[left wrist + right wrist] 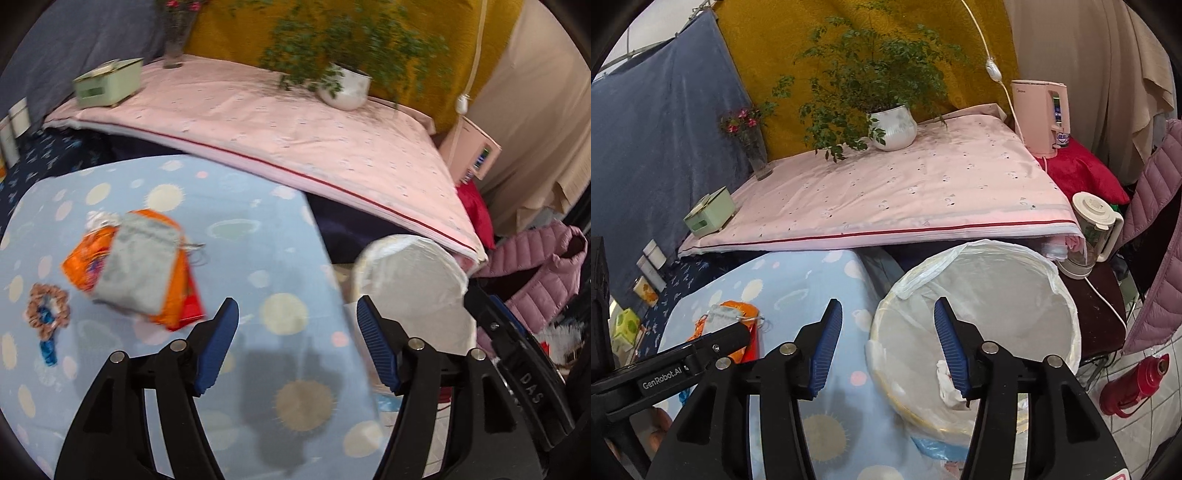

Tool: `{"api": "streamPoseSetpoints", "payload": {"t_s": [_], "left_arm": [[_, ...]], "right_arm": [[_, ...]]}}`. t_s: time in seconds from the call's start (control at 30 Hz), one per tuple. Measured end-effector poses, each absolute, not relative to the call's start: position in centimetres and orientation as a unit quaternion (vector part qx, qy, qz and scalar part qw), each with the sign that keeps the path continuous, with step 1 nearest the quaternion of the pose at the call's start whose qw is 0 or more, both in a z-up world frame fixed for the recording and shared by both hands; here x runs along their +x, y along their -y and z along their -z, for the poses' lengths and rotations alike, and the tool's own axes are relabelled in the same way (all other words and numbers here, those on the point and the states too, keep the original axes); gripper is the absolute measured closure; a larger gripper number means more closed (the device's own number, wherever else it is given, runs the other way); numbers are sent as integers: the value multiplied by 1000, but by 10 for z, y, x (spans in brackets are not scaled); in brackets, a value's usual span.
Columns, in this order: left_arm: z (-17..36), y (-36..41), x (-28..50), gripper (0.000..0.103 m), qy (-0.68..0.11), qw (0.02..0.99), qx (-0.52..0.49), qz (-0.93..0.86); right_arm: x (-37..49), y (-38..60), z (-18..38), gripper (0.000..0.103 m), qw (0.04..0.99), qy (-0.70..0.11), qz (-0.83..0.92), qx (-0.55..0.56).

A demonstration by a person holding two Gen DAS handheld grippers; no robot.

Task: Collect trash
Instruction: 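Grasp the blue ribbon with the left gripper while the right gripper grasps the brown scrunchie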

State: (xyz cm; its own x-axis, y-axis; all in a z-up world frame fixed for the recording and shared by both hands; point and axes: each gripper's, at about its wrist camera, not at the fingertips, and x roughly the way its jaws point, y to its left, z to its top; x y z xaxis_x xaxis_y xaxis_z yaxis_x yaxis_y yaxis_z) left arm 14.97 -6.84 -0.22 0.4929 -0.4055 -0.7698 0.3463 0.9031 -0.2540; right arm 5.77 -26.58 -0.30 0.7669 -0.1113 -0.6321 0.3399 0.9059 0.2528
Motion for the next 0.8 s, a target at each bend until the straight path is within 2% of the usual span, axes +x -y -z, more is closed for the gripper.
{"api": "streamPoseSetpoints", "payload": {"t_s": [0.43, 0.6, 0.8], "left_arm": [[27, -62, 165, 40, -459, 882, -63, 89], [44, -107, 166, 36, -466, 881, -65, 49], [75, -155, 166, 36, -489, 869, -78, 9]], "right_arm": [[88, 179, 15, 52, 922, -356, 42, 148], [98, 148, 21, 52, 920, -369, 16, 134], [109, 110, 36, 52, 912, -392, -14, 119]]}}
